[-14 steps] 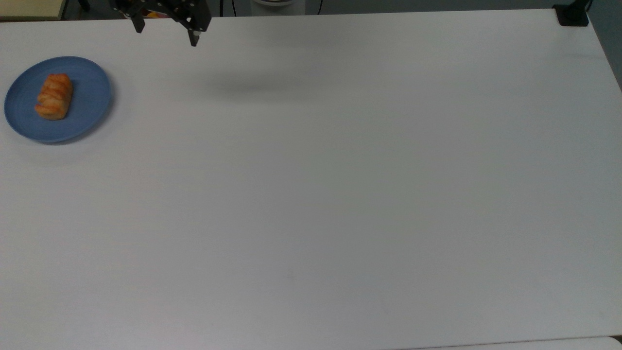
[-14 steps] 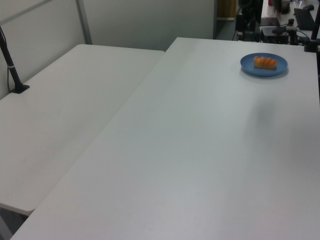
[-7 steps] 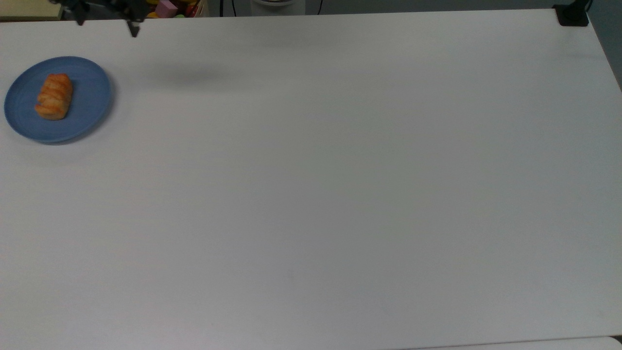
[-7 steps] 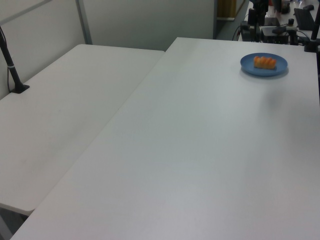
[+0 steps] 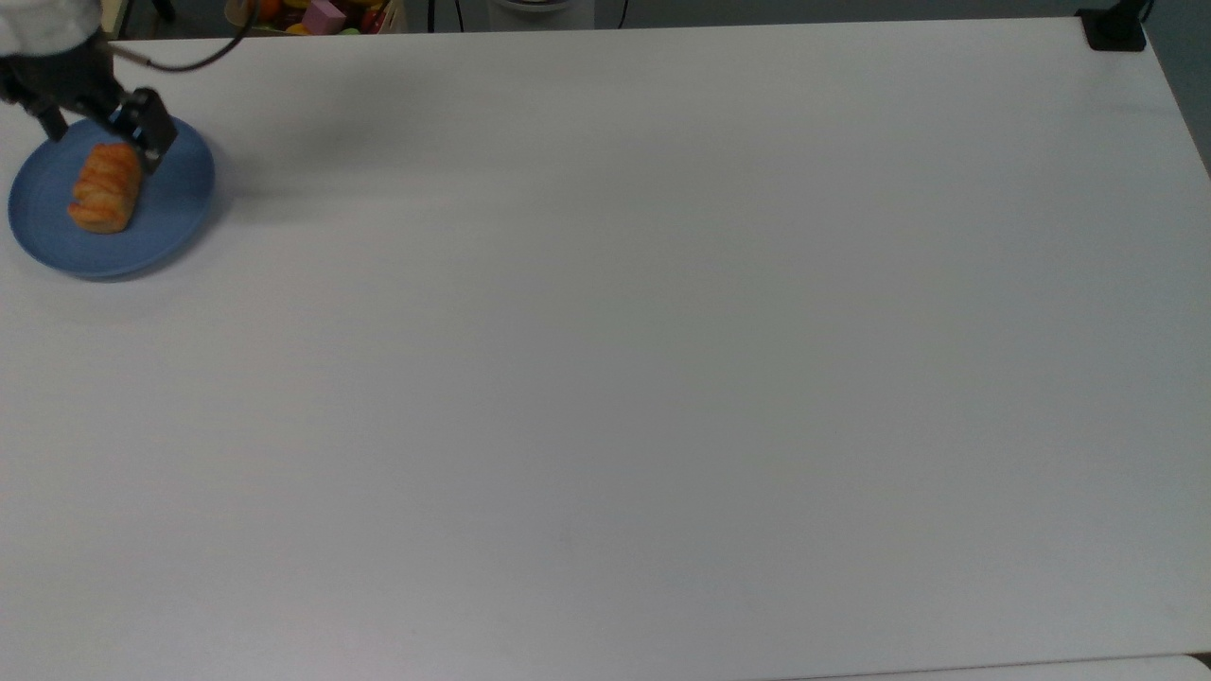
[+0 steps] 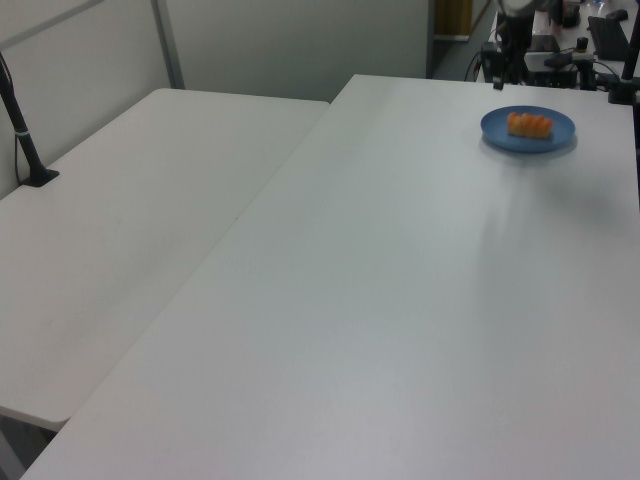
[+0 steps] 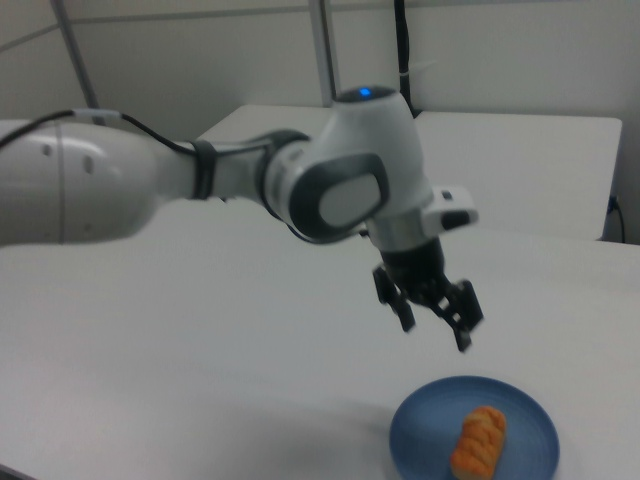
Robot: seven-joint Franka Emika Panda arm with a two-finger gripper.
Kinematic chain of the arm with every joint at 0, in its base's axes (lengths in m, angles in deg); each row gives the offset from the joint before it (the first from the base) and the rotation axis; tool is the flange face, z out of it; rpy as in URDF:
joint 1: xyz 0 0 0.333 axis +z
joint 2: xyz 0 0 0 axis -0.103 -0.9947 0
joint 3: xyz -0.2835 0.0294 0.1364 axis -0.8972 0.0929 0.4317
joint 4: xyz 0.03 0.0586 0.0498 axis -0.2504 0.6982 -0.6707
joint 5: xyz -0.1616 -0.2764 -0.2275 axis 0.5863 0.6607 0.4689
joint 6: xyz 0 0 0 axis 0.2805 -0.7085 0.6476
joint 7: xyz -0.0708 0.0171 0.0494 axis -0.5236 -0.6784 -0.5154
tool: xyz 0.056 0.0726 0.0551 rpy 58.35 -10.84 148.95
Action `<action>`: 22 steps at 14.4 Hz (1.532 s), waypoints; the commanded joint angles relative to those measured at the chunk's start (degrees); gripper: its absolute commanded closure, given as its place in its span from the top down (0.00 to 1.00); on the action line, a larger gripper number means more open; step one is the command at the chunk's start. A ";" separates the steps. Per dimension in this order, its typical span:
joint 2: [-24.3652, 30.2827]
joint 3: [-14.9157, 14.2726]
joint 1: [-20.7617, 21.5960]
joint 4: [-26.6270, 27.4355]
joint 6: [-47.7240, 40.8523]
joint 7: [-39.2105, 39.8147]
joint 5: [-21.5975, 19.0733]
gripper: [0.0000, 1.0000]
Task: Put the bread on the table
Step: 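Lower the gripper and close it on the orange bread roll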
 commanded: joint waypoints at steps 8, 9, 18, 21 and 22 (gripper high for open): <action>-6.79 -0.41 -6.36 2.80 4.57 13.02 -1.25 1.00; -7.05 -0.32 -6.44 3.50 6.50 13.02 -1.25 1.00; -8.90 0.29 -6.45 6.76 12.06 13.02 -1.07 0.17; -8.64 0.29 -6.45 6.85 11.53 13.11 -1.16 0.00; -8.55 0.29 -6.45 6.85 11.44 13.02 -1.07 0.00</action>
